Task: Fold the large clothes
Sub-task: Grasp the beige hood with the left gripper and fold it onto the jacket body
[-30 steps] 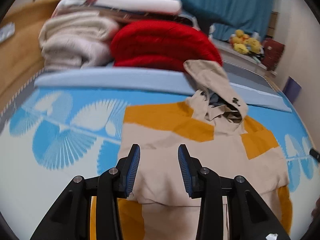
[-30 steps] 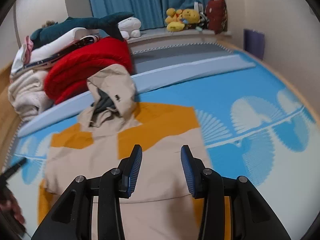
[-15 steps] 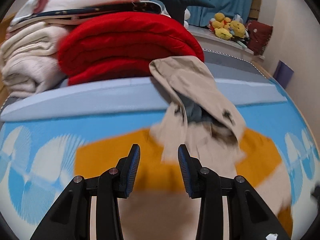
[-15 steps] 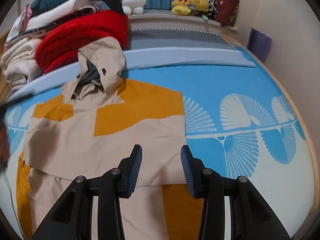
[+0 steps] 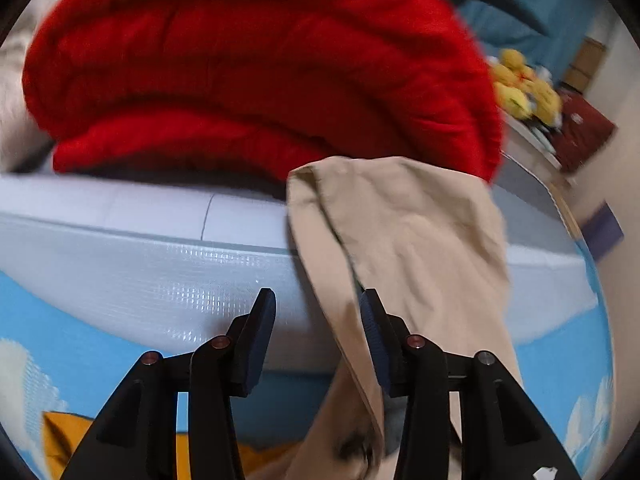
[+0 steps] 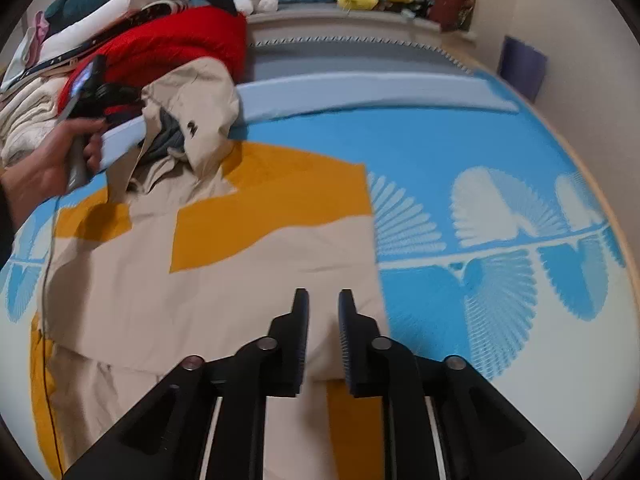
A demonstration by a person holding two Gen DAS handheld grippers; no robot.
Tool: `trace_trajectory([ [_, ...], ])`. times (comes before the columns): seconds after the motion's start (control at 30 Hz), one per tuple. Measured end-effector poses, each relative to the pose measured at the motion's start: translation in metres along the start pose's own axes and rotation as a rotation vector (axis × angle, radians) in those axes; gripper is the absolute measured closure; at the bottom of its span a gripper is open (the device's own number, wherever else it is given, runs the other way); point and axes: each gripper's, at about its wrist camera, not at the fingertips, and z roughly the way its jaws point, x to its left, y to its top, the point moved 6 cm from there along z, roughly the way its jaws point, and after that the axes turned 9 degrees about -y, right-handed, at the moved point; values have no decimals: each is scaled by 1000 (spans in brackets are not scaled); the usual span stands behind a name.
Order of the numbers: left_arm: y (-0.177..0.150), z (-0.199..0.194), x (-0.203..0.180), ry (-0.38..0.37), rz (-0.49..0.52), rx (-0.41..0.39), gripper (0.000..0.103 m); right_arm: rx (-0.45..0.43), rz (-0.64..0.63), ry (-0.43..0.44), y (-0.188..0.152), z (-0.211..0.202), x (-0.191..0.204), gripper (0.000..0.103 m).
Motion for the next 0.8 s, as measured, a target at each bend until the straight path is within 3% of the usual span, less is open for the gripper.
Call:
trace_trajectory([
  [0.13, 3, 17, 9, -37, -84, 18, 69, 33, 6, 28, -5, 5, 2, 84],
  [0.17, 2, 19, 8, -50, -85, 30, 91, 36, 7, 30, -6, 5, 3, 84],
  [0.2, 2, 19, 3, -78, -75, 39, 103, 37, 7, 33, -6, 5, 3, 84],
  [0.33, -4, -15, -26, -119, 39, 9, 103, 28, -1, 48, -8, -1, 7, 84],
  [0.43, -24, -64, -62, -152, 195, -11, 103, 23, -2, 54, -6, -6, 7, 84],
  [0.53, -69, -131, -102, -197, 390, -39, 103, 9, 20, 71, -2, -16, 7, 84],
  [0.63, -139, -202, -125, -239, 545, -44, 103, -7, 19, 87, -2, -29, 9, 84],
  [0.8, -249, -279, -101, -198, 586, -5, 103, -41, 22, 111, -1, -54, 10, 84],
])
